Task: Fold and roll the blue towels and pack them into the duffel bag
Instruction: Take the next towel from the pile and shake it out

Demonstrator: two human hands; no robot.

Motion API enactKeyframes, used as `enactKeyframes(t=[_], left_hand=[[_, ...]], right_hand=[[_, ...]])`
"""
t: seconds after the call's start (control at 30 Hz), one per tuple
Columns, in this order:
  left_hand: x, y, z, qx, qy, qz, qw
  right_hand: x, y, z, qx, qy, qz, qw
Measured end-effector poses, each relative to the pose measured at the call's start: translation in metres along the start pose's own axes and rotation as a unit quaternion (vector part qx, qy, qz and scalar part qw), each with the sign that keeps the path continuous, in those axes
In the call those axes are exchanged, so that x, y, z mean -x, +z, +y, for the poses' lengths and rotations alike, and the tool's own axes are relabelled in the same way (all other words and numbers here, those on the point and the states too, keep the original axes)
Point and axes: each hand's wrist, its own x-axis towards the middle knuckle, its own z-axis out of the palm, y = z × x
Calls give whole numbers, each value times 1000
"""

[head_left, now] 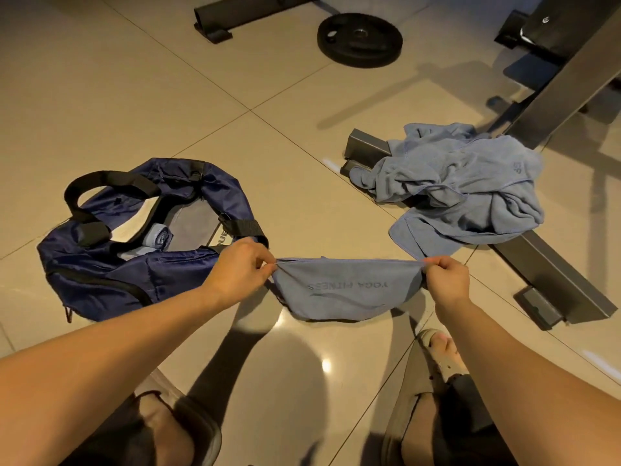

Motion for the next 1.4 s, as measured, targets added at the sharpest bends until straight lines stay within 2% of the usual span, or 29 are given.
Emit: enactKeyframes(t=[0.17, 0.3, 0.43, 0.53, 0.63, 0.7, 0.83, 1.07, 1.13, 1.23, 1.27, 1.33, 1.4], left_hand=[[-18, -67, 22, 96, -61, 28, 993], [-29, -127, 41, 191, -66, 23, 979], [-38, -179, 46, 258, -83, 65, 961], [-42, -211, 45, 264, -93, 69, 957], [-43, -229, 47, 273, -84, 79, 955], [-41, -234, 49, 275, -83, 88, 954], [-39, -234, 57, 264, -81, 93, 956], [-43, -222, 65, 184, -60, 156, 969], [-44, -220, 60, 166, -58, 170, 970], [-43, -219, 44, 116, -71, 170, 976], [-41, -218, 40, 101, -76, 158, 979], [-37, -215, 37, 104, -80, 118, 984], [-33, -211, 42, 110, -72, 87, 987]], right_hand=[[18, 1, -69, -47, -73, -4, 996], [33, -6, -142, -97, -140, -3, 985], [55, -13, -198, -110, -180, -100, 972], [69, -25, -233, -169, -195, -115, 959], [75, -45, -255, -150, -199, -209, 946], [74, -55, -263, -117, -211, -231, 942], [73, -62, -260, -121, -229, -187, 947], [87, -48, -249, -10, -340, -31, 940], [96, -44, -252, -18, -318, -73, 945], [107, -47, -256, -62, -238, -249, 937], [108, -47, -255, -39, -238, -267, 933], [107, -46, -249, 57, -283, -190, 938], [103, -43, -239, 72, -291, -141, 944]])
